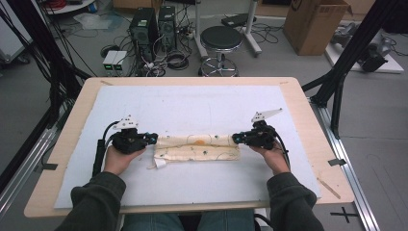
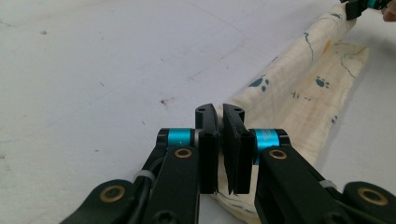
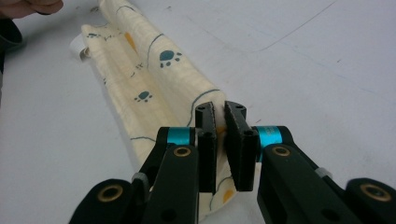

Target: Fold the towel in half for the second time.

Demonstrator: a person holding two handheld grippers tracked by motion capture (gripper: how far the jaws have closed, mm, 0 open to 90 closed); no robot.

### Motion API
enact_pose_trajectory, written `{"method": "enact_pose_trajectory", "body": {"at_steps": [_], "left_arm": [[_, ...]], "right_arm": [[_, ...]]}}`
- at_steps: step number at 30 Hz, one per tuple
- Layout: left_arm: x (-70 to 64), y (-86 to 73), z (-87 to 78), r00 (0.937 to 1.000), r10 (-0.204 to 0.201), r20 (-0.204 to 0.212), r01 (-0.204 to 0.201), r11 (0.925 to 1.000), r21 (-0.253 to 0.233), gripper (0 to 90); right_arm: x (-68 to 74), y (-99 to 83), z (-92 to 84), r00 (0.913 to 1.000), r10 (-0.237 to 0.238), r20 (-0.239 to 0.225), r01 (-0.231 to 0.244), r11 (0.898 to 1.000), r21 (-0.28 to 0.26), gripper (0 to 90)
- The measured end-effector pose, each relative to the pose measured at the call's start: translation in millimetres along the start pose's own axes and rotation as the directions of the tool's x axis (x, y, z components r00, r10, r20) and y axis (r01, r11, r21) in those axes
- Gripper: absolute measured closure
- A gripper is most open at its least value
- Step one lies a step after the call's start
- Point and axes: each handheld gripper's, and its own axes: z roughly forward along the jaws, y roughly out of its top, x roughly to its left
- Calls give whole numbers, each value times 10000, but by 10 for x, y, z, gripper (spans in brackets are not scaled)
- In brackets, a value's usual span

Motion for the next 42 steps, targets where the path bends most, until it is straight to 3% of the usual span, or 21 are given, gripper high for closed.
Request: {"method": "enact_pose_trajectory", "body": {"at_steps": [7,14,23,28,31,34,38,41,42], "left_arm": [[-77,-86,-33,9996,151,220,-151,9999,22,841],[-154,-151,-41,9980,454,430,-472,9980,414,840],[-237,-163,-48,9948,826,595,-891,9892,1160,828],[-270,-154,-65,9929,805,875,-920,9864,1364,615],[-277,-120,-142,9937,738,845,-823,9913,1028,507],[-280,-53,-200,9934,683,917,-749,9947,706,468],[-306,48,-171,9919,709,1051,-762,9960,465,463],[-346,122,-67,9891,865,1195,-931,9943,512,559],[-364,143,-8,9874,975,1245,-1049,9930,539,630]], "right_arm": [[65,-53,-24,9999,-131,-14,131,9999,13,831],[122,-157,15,9994,-333,-50,335,9986,410,828],[153,-269,-2,9992,-386,-79,389,9983,431,791],[143,-323,-26,9994,-94,-344,108,9991,410,634],[172,-292,-95,9991,-143,-407,149,9998,149,555],[203,-214,-168,9988,-184,-461,178,9997,-136,516],[270,-52,-146,9985,-404,-382,395,9990,-226,558],[322,51,-37,9971,-600,-468,596,9982,-98,689],[337,77,-4,9970,-628,-453,628,9980,-8,738]]}}
